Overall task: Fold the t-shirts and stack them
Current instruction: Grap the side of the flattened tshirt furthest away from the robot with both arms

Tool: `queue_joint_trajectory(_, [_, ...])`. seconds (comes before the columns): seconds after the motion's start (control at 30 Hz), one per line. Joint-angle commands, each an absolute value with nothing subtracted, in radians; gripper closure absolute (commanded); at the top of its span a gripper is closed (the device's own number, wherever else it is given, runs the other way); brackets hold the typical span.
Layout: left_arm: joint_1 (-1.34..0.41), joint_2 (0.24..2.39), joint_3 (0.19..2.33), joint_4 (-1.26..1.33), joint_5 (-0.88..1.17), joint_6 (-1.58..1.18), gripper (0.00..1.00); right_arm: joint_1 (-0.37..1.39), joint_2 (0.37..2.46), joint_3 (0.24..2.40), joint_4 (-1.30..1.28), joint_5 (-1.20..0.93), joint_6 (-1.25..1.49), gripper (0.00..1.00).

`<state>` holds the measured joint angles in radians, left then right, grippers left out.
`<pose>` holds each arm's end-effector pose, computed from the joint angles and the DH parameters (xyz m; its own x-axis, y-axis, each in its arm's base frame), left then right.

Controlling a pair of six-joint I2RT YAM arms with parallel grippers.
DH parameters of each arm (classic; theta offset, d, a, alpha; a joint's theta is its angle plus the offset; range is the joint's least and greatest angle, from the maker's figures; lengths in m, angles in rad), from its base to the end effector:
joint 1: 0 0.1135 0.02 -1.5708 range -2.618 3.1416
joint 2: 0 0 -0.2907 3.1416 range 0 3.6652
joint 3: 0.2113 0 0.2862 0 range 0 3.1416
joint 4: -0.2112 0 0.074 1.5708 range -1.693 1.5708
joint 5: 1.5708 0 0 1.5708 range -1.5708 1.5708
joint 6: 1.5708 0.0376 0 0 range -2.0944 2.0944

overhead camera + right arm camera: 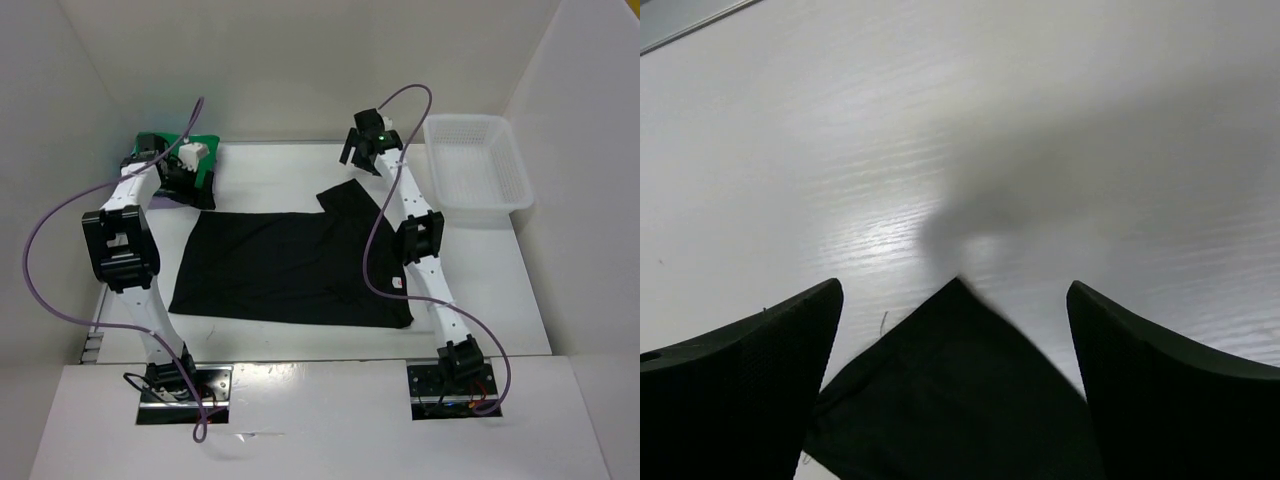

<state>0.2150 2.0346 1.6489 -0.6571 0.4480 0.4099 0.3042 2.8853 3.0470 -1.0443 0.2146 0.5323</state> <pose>0.4785 0.0878 0.2306 -0.7656 0.2005 -0.6113 0.3555 0.9238 -0.1424 0.6112 0.1835 0.2060 -0.7179 0.2943 -0.6308 0.2330 0.9555 0.1807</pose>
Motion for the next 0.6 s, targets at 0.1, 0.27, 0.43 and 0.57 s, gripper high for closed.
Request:
queue_joint_trajectory(0.1, [0.224,2.077,1.727,-0.649,0.45,0.327,0.0,0.302,2.89,3.12,-1.078,0.167,0.468,0.08])
queue_joint_trajectory(0.27, [0.212,2.086,1.695,-0.638,0.362,0.313,0.0,0.302,2.924,3.065,-1.114,0.14,0.479,0.14])
queue_joint_trajectory(0.43, [0.154,2.052,1.637,-0.637,0.247,0.344,0.0,0.325,2.956,3.02,-1.135,0.132,0.488,0.17])
queue_joint_trajectory(0.57, [0.153,2.043,1.637,-0.637,0.265,0.334,0.0,0.376,2.976,3.04,-1.146,0.202,0.488,0.17])
